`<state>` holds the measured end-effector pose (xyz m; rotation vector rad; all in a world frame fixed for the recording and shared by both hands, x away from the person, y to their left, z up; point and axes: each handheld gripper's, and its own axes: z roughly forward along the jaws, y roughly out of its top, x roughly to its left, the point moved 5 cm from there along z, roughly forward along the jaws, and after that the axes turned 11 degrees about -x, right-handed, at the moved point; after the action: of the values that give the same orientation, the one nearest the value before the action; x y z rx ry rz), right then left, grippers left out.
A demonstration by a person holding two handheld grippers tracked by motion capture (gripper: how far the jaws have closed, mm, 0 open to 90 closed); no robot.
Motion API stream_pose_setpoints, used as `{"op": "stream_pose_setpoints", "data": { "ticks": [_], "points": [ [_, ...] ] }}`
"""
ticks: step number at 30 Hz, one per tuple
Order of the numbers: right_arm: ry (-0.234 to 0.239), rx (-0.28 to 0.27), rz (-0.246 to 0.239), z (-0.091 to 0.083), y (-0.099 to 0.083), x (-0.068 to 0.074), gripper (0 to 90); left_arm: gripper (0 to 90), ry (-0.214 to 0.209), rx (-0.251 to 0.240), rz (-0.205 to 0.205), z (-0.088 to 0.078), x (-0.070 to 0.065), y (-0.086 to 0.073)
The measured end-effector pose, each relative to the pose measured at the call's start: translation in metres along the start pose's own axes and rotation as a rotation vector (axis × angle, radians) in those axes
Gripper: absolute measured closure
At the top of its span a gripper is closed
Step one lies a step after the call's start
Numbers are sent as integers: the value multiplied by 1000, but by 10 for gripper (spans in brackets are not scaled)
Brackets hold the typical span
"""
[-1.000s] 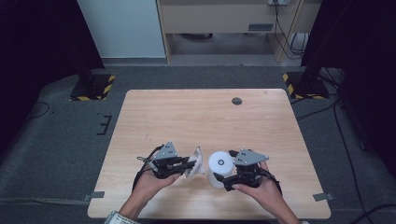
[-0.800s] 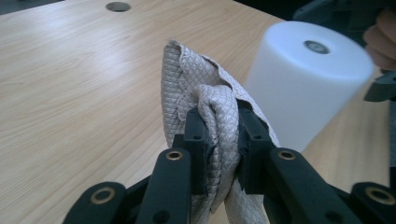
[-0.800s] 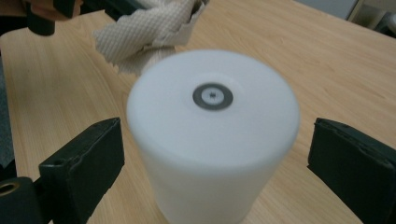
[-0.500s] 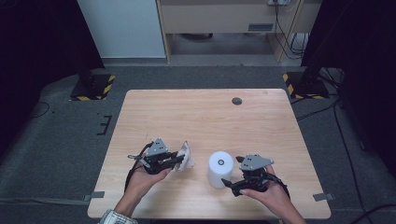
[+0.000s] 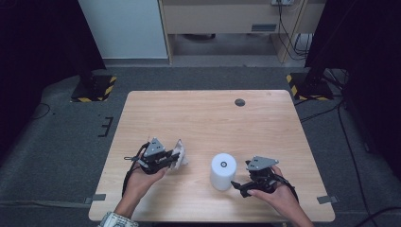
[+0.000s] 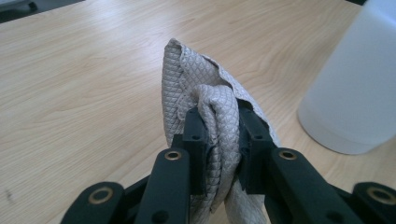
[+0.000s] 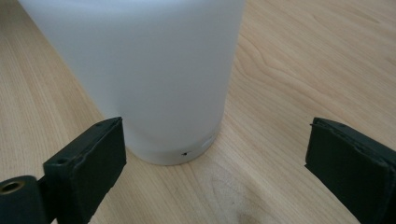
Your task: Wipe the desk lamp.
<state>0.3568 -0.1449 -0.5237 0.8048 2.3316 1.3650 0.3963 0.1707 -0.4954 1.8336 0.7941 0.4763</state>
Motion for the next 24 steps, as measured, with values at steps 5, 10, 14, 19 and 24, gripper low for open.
{"op": "stream_pose_setpoints", "data": {
  "ticks": [5,10,14,19,24],
  "points": [
    [-5,20,7,-1,-4,-5,60,749,44,-1,-17,-1,11,-2],
    [-29,40,9,-2,-9,-14,74,745,78,-1,-37,-2,21,-5],
    [-57,42,14,-5,-11,-21,88,741,106,-7,-54,-3,28,-5],
    [-127,74,39,-7,-18,-36,98,732,164,14,-52,-4,39,-8],
    [-194,85,74,-8,-23,-49,101,732,188,12,-80,-1,46,-10]
  ]
}}
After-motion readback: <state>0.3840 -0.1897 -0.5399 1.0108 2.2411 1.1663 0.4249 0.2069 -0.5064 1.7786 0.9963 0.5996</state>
